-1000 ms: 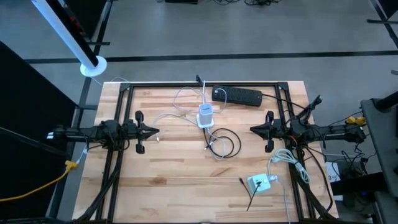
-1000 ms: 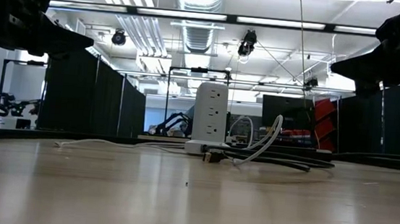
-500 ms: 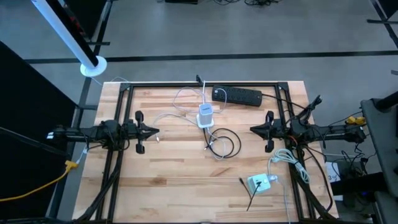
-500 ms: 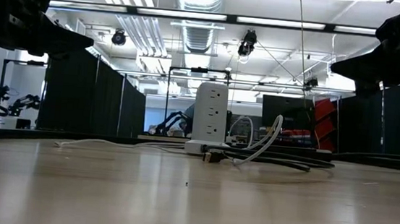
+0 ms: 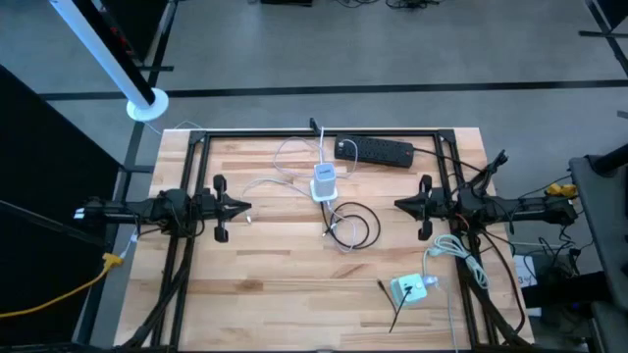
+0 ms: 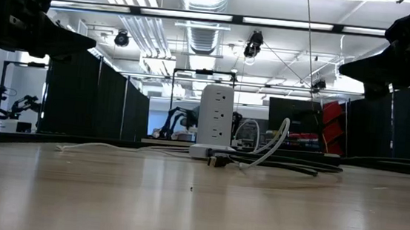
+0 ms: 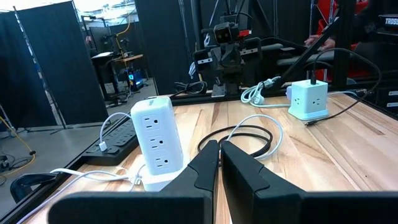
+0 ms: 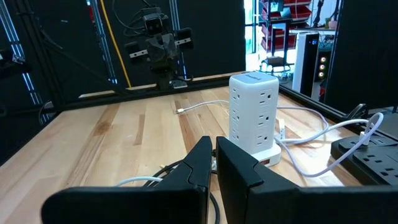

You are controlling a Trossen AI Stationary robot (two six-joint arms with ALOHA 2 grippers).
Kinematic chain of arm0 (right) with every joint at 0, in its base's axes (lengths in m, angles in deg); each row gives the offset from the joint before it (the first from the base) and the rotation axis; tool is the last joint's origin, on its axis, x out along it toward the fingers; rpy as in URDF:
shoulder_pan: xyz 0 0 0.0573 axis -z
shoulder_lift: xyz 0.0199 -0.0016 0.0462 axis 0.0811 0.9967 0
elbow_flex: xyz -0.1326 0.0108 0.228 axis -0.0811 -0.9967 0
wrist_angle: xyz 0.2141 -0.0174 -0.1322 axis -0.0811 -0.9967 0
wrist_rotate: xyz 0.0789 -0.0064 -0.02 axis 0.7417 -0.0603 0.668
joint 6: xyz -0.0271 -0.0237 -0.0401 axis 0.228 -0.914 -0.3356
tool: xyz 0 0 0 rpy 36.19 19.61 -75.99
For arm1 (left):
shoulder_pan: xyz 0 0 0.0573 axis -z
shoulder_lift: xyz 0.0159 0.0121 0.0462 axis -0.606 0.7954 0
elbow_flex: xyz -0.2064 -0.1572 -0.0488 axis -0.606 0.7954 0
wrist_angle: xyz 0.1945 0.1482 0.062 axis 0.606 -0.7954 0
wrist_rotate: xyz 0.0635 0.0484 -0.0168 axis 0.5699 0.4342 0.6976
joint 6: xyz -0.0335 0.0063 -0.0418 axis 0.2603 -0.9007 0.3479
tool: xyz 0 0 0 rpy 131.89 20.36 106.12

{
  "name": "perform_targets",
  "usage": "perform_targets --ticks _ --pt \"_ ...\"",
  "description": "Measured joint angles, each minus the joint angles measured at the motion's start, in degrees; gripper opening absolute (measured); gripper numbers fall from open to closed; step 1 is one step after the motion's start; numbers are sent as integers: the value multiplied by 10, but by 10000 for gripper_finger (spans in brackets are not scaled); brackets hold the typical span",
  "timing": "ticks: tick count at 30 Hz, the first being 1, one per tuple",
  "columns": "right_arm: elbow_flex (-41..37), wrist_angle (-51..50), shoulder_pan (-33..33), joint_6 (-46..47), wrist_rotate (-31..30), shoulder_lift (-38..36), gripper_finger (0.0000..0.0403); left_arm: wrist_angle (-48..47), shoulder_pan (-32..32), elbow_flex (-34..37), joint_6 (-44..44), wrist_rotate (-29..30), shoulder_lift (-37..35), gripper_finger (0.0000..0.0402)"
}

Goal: Insert USB
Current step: Return to Home Position

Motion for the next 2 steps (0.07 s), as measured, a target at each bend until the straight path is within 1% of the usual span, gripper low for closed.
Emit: perform_targets --ticks 2 --pt "0 0 0 0 0 0 7 0 0 0 0 0 0 6"
